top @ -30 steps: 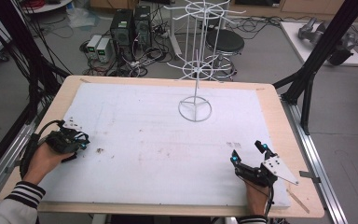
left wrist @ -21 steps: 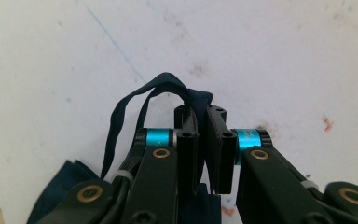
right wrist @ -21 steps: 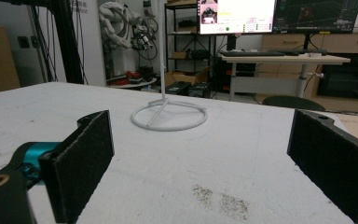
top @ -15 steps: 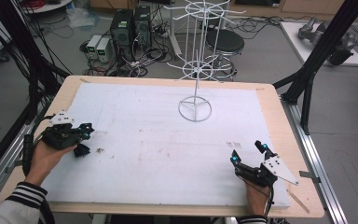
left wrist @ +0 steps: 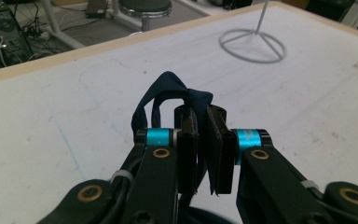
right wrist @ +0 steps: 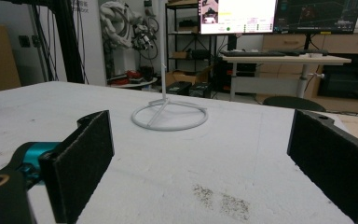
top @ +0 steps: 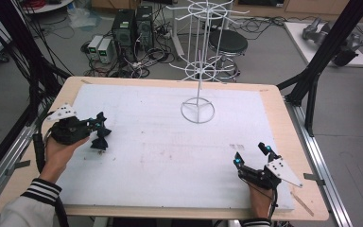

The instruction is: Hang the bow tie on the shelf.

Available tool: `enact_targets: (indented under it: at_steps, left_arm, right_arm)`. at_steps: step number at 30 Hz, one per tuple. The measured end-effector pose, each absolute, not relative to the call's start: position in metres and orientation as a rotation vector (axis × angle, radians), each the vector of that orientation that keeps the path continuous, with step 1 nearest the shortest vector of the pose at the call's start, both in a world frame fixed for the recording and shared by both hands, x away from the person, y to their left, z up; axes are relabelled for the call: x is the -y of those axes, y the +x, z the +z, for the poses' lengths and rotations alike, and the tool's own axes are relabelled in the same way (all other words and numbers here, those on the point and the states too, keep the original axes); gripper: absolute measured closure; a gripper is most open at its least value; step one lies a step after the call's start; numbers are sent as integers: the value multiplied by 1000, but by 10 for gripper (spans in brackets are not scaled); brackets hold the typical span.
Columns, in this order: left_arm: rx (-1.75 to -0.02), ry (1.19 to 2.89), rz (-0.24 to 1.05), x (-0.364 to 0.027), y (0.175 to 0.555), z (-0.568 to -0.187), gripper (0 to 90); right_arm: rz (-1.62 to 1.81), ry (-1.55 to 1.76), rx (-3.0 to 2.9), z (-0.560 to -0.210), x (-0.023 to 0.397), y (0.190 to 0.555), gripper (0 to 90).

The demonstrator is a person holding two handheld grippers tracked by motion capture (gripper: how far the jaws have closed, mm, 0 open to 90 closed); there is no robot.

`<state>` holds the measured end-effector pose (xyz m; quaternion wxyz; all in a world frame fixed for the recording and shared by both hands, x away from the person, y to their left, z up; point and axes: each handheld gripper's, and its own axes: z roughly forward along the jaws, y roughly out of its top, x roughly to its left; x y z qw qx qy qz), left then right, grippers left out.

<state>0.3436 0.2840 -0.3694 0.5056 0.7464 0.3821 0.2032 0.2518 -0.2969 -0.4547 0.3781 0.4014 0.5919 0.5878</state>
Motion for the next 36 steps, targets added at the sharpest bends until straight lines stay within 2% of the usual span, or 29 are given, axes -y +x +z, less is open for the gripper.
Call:
enact_targets:
  at_steps: [6,20,36]
  left_arm:
    - [-921,1729,456,-278,350,-365,833]
    - [-882,1709,453,-258,364,-356,832]
    - [-789,1684,426,-212,382,-330,833]
  right_arm:
    - [1501,1025,-1512,-455,297,252,61]
    - [1498,1020,-1510,-455,296,252,61]
    - [1503,1021,-1508,-455,297,251,60]
